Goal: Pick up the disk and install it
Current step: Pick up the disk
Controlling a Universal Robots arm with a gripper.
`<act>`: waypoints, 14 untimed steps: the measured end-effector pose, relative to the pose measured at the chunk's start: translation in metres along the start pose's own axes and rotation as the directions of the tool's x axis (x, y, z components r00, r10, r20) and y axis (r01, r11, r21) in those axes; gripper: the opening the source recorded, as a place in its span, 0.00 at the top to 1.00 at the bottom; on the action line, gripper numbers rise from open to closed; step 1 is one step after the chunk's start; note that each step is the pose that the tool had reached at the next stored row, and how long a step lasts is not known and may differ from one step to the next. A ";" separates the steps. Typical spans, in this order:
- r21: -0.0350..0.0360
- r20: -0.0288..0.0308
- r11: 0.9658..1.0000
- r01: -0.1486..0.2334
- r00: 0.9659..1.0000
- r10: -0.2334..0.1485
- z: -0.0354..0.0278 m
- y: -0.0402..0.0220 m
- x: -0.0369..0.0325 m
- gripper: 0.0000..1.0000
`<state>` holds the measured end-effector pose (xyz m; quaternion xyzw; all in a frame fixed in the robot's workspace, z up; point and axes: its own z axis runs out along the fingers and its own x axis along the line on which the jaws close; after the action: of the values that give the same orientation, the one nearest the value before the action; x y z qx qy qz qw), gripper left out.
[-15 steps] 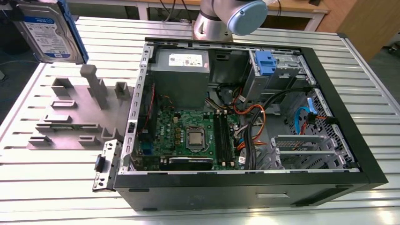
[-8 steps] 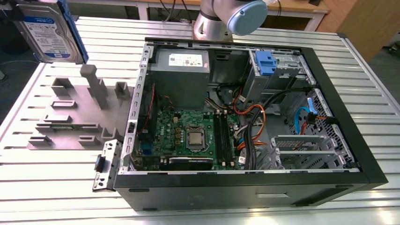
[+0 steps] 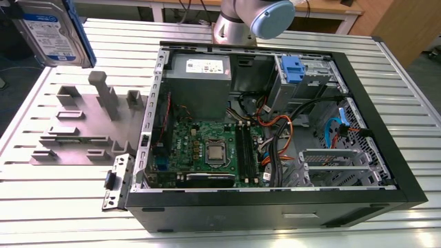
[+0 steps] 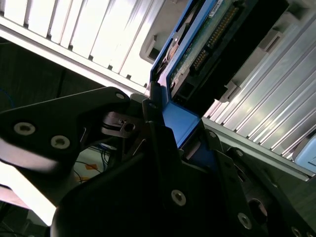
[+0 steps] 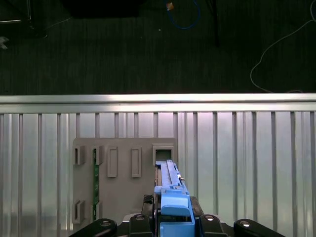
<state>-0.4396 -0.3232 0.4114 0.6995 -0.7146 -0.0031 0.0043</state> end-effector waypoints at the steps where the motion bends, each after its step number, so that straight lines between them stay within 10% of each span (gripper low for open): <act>1: 0.000 0.000 1.000 0.000 1.000 0.000 -0.0019 0.0000 0.0000 0.64; 14: 0.001 0.000 1.000 0.000 1.000 0.000 -0.0328 0.0004 0.0001 0.64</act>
<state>-0.4397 -0.3232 0.4441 0.6995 -0.7146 -0.0029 0.0041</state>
